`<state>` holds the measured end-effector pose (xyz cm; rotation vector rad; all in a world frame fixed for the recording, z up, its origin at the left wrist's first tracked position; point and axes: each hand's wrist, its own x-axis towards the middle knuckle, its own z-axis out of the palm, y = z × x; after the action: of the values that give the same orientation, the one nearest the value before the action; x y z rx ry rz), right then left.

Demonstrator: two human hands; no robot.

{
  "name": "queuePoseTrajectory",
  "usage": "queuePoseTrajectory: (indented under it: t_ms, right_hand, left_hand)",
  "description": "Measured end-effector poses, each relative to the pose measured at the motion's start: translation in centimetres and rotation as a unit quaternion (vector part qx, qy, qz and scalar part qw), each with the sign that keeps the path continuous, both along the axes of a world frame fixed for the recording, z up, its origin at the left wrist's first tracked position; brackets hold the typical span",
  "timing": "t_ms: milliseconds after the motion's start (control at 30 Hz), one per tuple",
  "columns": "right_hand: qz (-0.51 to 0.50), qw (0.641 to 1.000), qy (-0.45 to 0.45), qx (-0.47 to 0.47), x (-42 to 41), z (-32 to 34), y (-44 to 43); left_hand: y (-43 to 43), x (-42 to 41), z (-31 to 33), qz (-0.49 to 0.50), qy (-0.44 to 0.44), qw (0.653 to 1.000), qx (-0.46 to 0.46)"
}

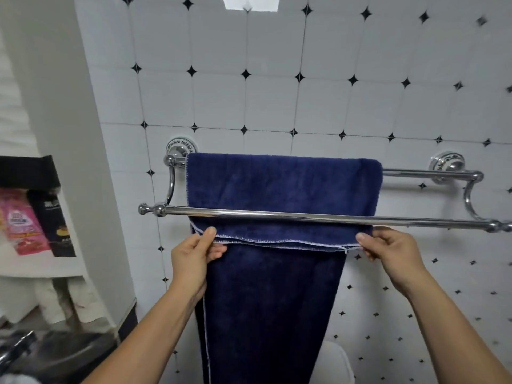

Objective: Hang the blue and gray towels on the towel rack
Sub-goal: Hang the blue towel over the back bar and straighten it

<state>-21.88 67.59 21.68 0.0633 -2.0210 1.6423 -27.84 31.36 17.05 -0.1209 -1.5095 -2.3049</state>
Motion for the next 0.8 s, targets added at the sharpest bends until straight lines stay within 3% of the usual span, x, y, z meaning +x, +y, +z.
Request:
queuePoseTrajectory:
  t_ms: [200, 500, 667, 800]
  right_hand:
    - [0.006, 0.997, -0.082, -0.01, 2.0, -5.6, 0.4]
    - [0.036, 0.958, -0.284, 0.029, 3.1, -16.3, -0.6]
    - [0.052, 0.939, -0.331, 0.079, 3.5, -18.3, -0.5]
    - [0.115, 0.929, -0.328, 0.129, 3.2, -15.3, -0.1]
  left_hand:
    - [-1.6, 1.4, -5.2, 0.015, -0.032, 0.994, -0.106]
    - [-4.3, 3.4, -13.9, -0.047, -0.171, 0.959, -0.221]
    - [-5.0, 4.5, -16.3, -0.084, -0.227, 0.943, -0.227]
    - [-5.6, 4.1, -15.4, -0.101, -0.245, 0.933, -0.243]
